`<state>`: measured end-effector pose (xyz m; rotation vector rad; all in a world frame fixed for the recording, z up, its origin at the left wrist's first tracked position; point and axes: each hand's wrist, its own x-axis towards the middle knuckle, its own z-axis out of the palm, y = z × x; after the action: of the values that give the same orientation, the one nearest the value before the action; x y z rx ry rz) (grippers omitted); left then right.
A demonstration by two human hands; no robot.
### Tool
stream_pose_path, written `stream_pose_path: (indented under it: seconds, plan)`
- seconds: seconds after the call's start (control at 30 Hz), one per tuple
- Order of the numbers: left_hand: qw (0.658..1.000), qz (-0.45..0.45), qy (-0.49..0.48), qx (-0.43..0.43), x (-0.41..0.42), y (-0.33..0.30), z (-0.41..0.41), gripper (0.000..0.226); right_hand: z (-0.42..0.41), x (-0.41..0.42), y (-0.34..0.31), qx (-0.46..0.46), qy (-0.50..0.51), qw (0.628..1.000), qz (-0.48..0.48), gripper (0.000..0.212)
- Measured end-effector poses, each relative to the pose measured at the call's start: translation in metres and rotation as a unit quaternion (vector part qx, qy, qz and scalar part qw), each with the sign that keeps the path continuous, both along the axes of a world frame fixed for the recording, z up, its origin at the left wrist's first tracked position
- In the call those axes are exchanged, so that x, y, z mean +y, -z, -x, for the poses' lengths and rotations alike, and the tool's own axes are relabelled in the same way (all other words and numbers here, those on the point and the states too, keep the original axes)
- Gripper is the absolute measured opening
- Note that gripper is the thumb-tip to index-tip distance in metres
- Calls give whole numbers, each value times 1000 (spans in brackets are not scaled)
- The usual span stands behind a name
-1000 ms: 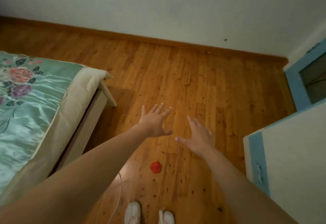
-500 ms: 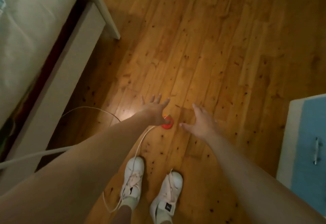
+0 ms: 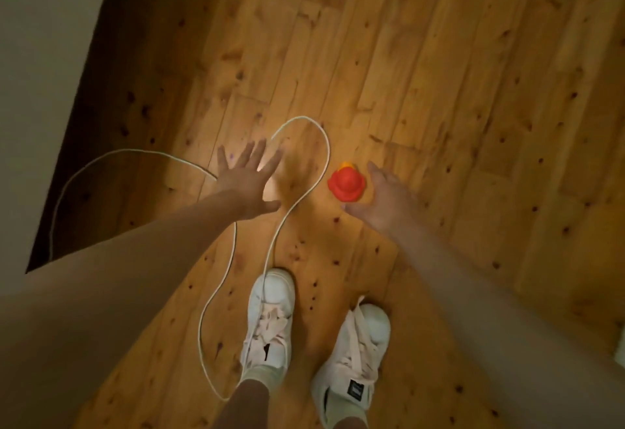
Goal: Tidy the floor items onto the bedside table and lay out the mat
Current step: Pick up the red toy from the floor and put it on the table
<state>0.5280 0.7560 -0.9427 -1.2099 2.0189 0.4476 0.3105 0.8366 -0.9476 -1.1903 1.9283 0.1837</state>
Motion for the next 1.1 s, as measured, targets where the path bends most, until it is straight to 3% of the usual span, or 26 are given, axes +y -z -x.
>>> stream_pose_path:
  seconds: [0.27,0.43,0.63,0.83,1.1]
  plan:
    - [987,-75,52,130,13,67,84,94,-4,-8,70,-27,-4,999,20,95]
    - [979,-92,27,179,13,102,90,96,-7,-9,107,-20,23,998,47,89]
    - [974,-89,15,208,11,105,90,84,-11,-9,109,-44,77,994,69,80]
    - [970,-93,3,224,2,47,91,87,-6,-19,51,-39,66,993,87,67]
    - [964,-27,85,250,-44,-120,134,89,35,-58,-126,14,37,987,155,53]
